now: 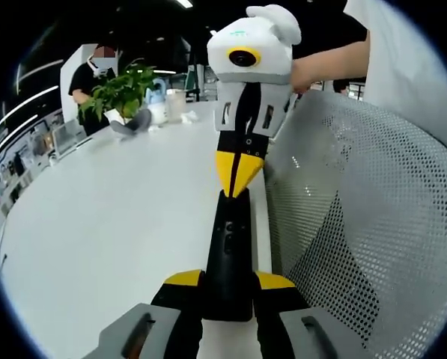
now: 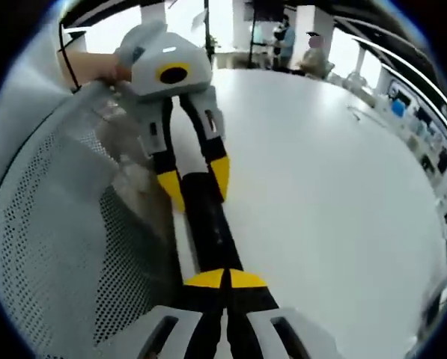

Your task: Press the specified remote control buttons in sequence, fully releasing each button before pressing the next.

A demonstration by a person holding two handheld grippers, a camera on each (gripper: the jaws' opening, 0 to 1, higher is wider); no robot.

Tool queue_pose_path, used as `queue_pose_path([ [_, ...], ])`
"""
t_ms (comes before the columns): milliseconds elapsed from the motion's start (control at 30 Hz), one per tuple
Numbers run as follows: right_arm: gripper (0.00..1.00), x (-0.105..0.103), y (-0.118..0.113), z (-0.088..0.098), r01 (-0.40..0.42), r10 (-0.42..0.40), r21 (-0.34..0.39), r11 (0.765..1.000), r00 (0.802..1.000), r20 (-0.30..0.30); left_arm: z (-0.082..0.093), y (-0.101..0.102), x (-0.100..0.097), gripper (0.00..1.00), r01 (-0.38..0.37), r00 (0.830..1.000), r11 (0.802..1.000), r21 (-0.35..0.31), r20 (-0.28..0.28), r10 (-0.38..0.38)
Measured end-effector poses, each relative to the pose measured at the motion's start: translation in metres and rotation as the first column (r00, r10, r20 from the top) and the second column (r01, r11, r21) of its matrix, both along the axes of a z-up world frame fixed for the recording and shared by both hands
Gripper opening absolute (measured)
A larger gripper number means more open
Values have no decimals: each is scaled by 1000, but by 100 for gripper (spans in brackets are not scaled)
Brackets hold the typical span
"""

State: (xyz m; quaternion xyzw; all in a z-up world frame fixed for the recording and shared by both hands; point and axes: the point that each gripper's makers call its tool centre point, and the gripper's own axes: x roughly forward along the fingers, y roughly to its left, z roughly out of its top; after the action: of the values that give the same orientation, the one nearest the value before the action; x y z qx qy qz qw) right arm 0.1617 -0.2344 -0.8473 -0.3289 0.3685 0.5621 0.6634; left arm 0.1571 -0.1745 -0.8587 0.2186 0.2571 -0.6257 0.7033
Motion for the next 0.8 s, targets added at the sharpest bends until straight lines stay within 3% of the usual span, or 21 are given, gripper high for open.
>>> queue_pose_path([
  [300,0,-2,0,-4,-80,81,-50,996,997,20,0,0,0,25,0,1000,1000,-1,0,0],
  [533,0,-3,1,-6,-174,180,-116,978,983,43,0,0,0,25,1,1000,1000,-2,0,-1],
  [800,0,-3,0,-7,-208,216,-151,966,976,39,0,0,0,25,3,1000,1000,-2,0,-3],
])
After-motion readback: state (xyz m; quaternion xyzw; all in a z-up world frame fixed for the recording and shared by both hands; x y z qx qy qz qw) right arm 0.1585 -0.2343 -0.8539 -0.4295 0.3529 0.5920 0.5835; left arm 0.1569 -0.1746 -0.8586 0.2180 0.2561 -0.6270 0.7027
